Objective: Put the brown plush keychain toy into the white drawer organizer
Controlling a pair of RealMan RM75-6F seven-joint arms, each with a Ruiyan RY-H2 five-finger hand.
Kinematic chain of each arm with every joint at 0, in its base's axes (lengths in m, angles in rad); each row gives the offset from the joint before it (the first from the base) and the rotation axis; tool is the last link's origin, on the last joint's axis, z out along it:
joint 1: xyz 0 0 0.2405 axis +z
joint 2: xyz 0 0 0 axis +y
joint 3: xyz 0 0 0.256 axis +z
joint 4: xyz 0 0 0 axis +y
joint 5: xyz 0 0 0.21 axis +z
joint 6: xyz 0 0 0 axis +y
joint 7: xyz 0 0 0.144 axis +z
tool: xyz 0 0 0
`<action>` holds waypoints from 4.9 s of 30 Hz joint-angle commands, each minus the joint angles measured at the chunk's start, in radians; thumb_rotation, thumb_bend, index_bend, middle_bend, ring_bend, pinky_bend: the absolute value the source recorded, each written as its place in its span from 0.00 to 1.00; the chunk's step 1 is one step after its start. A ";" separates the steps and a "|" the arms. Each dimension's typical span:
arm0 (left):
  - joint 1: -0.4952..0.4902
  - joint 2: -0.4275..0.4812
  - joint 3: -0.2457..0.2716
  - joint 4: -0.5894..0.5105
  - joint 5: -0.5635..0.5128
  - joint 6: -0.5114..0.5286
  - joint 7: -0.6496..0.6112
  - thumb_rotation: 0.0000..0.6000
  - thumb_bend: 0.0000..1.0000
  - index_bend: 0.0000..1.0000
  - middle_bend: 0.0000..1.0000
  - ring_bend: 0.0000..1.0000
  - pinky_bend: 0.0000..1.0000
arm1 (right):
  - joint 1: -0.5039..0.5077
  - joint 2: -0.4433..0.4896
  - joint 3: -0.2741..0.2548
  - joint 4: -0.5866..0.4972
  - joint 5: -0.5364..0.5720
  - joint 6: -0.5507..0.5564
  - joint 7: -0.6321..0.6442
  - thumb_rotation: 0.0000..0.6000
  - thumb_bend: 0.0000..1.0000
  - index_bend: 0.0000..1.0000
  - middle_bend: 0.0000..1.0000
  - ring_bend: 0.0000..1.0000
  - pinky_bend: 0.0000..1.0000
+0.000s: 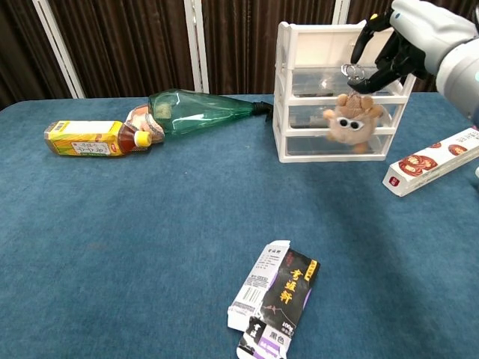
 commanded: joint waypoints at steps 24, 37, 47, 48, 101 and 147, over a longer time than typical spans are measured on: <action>-0.007 0.012 -0.004 -0.013 -0.023 -0.023 -0.030 1.00 0.06 0.01 0.00 0.00 0.00 | 0.109 -0.187 0.056 0.444 -0.122 0.024 0.197 1.00 0.26 0.62 1.00 1.00 0.89; -0.009 0.012 -0.003 -0.024 -0.027 -0.030 -0.021 1.00 0.06 0.01 0.00 0.00 0.00 | 0.092 -0.229 0.069 0.555 -0.144 0.072 0.321 1.00 0.25 0.61 1.00 1.00 0.89; -0.010 0.012 0.000 -0.026 -0.022 -0.032 -0.023 1.00 0.06 0.01 0.00 0.00 0.00 | 0.050 -0.269 0.076 0.584 -0.144 0.121 0.417 1.00 0.25 0.61 1.00 1.00 0.88; -0.010 0.012 0.000 -0.026 -0.021 -0.032 -0.023 1.00 0.05 0.01 0.00 0.00 0.00 | 0.047 -0.272 0.076 0.584 -0.144 0.124 0.423 1.00 0.25 0.61 1.00 1.00 0.88; -0.018 0.010 -0.006 -0.037 -0.035 -0.043 -0.026 1.00 0.06 0.01 0.00 0.00 0.00 | 0.113 -0.350 0.129 0.670 -0.155 0.083 0.418 1.00 0.24 0.56 1.00 1.00 0.88; 0.011 -0.008 0.011 -0.001 0.056 0.046 -0.005 1.00 0.07 0.05 0.00 0.00 0.00 | -0.273 0.168 -0.293 0.037 -0.410 0.204 0.313 1.00 0.14 0.32 0.52 0.51 0.33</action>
